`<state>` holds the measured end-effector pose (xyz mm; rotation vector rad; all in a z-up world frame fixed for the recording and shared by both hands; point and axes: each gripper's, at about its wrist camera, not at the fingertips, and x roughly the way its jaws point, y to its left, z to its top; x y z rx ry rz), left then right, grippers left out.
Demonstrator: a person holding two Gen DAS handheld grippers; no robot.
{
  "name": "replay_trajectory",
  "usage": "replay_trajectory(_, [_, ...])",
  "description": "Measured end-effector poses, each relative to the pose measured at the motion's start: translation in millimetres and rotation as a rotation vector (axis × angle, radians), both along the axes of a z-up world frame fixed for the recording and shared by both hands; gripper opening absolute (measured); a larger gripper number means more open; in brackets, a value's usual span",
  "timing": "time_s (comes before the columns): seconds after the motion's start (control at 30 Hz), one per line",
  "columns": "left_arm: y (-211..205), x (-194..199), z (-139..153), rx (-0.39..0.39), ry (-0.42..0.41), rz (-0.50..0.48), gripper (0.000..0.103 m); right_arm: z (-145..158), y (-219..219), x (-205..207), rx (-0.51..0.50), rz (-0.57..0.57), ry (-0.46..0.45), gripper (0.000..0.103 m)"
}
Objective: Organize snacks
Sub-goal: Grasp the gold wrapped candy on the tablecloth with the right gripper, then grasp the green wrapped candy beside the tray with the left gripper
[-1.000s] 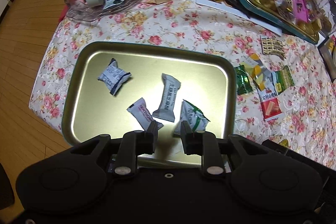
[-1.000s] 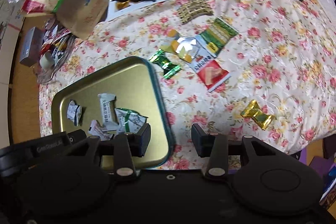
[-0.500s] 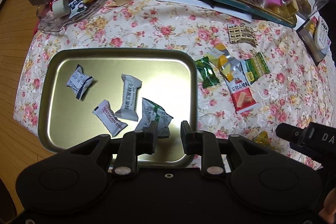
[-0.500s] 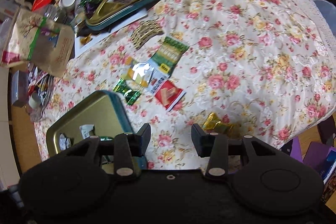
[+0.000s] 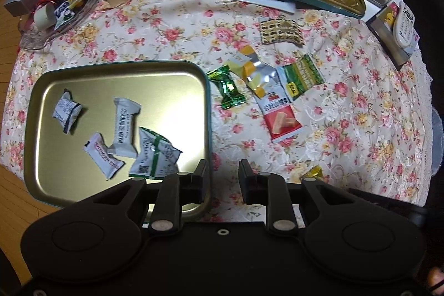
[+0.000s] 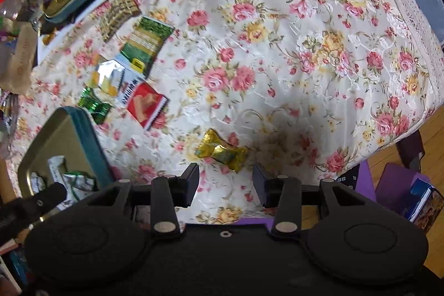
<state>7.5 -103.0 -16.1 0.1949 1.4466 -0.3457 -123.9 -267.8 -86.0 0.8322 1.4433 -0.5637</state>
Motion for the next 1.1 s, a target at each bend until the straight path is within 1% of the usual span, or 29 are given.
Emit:
replay_trajectory(0.07, [-4.9, -1.0, -0.2, -0.005, 0.004, -0.004, 0.033, -5.0, 2.5, 1.6, -0.017, 0.031, -0.005, 0.045])
replay_trajectory(0.2, [-11.0, 0.1, -1.5, -0.002, 0.007, -0.014, 0.033, -9.5, 13.1, 11.1, -0.072, 0.131, -0.024, 0.045])
replay_trajectory(0.37, [-8.2, 10.5, -2.5, -0.007, 0.015, 0.008, 0.033, -20.1, 33.4, 28.4, -0.116, 0.29, -0.024, 0.043])
replay_trajectory(0.43, [-5.4, 17.1, -2.0, -0.011, 0.015, 0.029, 0.033, -26.8, 41.1, 31.4, -0.135, 0.35, -0.001, 0.036])
replay_trajectory(0.47, [-3.9, 20.6, -1.7, -0.013, 0.015, 0.04, 0.033, -30.5, 43.9, 32.1, -0.151, 0.373, 0.013, 0.035])
replay_trajectory(0.5, [-2.8, 23.8, -1.4, -0.016, 0.016, 0.05, 0.033, -34.0, 45.6, 32.5, -0.164, 0.388, 0.025, 0.034])
replay_trajectory(0.57, [-1.7, 30.1, -1.0, -0.02, 0.014, 0.066, 0.033, -40.5, 47.5, 33.1, -0.18, 0.402, 0.048, 0.027])
replay_trajectory(0.6, [-1.8, 32.2, -0.8, -0.019, 0.012, 0.071, 0.033, -42.7, 47.3, 33.6, -0.18, 0.406, 0.053, 0.024])
replay_trajectory(0.67, [-3.1, 36.0, -1.7, -0.016, 0.009, 0.074, 0.033, -46.0, 45.9, 35.1, -0.173, 0.414, 0.06, 0.022])
replay_trajectory(0.7, [-4.3, 37.3, -2.5, -0.017, 0.01, 0.073, 0.033, -45.8, 45.5, 36.6, -0.167, 0.418, 0.063, 0.019])
replay_trajectory(0.77, [-6.4, 39.7, -4.1, -0.021, 0.014, 0.072, 0.033, -42.7, 42.2, 40.7, -0.154, 0.403, 0.058, 0.017])
replay_trajectory(0.9, [-11.5, 44.4, -6.4, -0.02, 0.008, 0.072, 0.033, -26.8, 22.5, 49.6, -0.131, 0.326, 0.015, 0.017])
replay_trajectory(1.1, [-15.6, 52.4, -7.1, -0.025, -0.019, 0.081, 0.032, 7.0, -8.2, 58.3, -0.067, 0.169, -0.087, 0.018])
